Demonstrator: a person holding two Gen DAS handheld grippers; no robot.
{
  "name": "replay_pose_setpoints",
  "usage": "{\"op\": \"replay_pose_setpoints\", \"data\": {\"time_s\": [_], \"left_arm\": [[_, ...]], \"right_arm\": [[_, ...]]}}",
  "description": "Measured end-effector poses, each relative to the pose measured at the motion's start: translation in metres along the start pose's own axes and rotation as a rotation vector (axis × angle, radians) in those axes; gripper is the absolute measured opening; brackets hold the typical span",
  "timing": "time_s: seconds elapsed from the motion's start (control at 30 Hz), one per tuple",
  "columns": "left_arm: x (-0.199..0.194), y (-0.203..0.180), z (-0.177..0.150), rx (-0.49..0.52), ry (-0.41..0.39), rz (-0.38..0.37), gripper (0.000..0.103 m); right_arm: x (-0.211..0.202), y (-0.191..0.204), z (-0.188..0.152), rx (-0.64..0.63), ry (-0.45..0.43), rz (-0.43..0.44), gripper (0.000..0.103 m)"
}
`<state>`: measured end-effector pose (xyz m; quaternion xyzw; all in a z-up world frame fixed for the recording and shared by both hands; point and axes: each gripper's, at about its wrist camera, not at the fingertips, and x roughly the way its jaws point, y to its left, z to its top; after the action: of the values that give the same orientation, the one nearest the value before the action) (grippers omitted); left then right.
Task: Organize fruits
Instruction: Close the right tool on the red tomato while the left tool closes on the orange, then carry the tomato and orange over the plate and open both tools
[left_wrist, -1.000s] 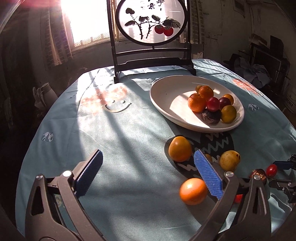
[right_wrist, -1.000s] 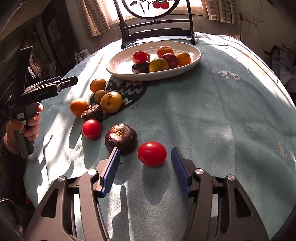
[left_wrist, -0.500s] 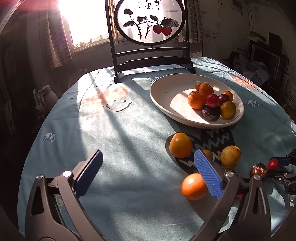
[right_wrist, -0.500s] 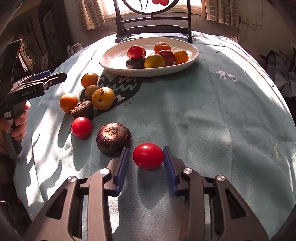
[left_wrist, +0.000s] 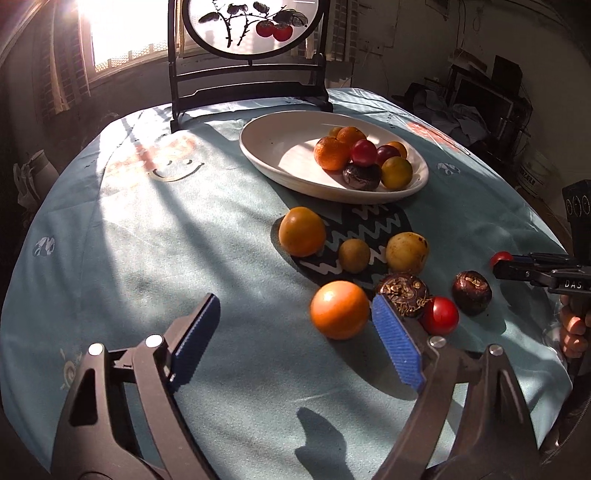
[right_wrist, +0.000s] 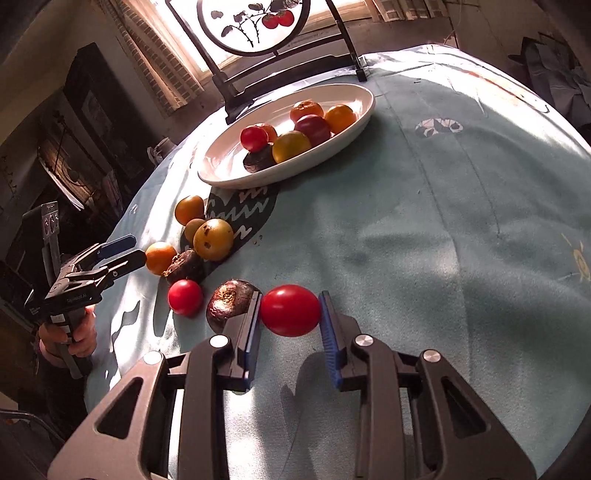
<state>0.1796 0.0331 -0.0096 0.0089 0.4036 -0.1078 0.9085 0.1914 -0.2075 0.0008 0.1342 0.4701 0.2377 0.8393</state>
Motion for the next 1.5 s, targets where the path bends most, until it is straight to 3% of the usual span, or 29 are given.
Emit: {"op": "replay_pose_setpoints", "data": {"time_s": [0.33,0.57,0.8,1.07,1.23,1.33,1.5], "left_arm": [[0.013,-0.013,-0.005,0.057,0.040,-0.023,0.063],[0.021,-0.019,-0.005,0.068,0.057,-0.029,0.060],[0.025,-0.028,-0.004,0.083,0.071,-0.063,0.039],[0.022,-0.026,-0.004,0.065,0.060,-0.060,0.039],[0.004,-0.018,0.006,-0.001,-0.004,-0.149,0.039],[-0.001,-0.014,0.023,-0.045,-0.056,-0.152,0.039],[0.007,-0.009,0.065,-0.111,-0.102,-0.139,0.039]], "right_arm": [[0.002,0.002,-0.003,-0.010,0.014,-0.002,0.030],[0.002,0.004,-0.004,-0.014,0.018,0.003,0.030],[0.002,0.004,-0.004,-0.014,0.021,0.004,0.030],[0.001,0.004,-0.004,-0.015,0.014,0.010,0.030],[-0.003,0.014,0.000,-0.054,-0.015,0.033,0.031],[-0.004,0.028,0.019,-0.105,-0.051,0.007,0.031],[-0.002,0.046,0.070,-0.165,-0.201,-0.046,0.031]]}}
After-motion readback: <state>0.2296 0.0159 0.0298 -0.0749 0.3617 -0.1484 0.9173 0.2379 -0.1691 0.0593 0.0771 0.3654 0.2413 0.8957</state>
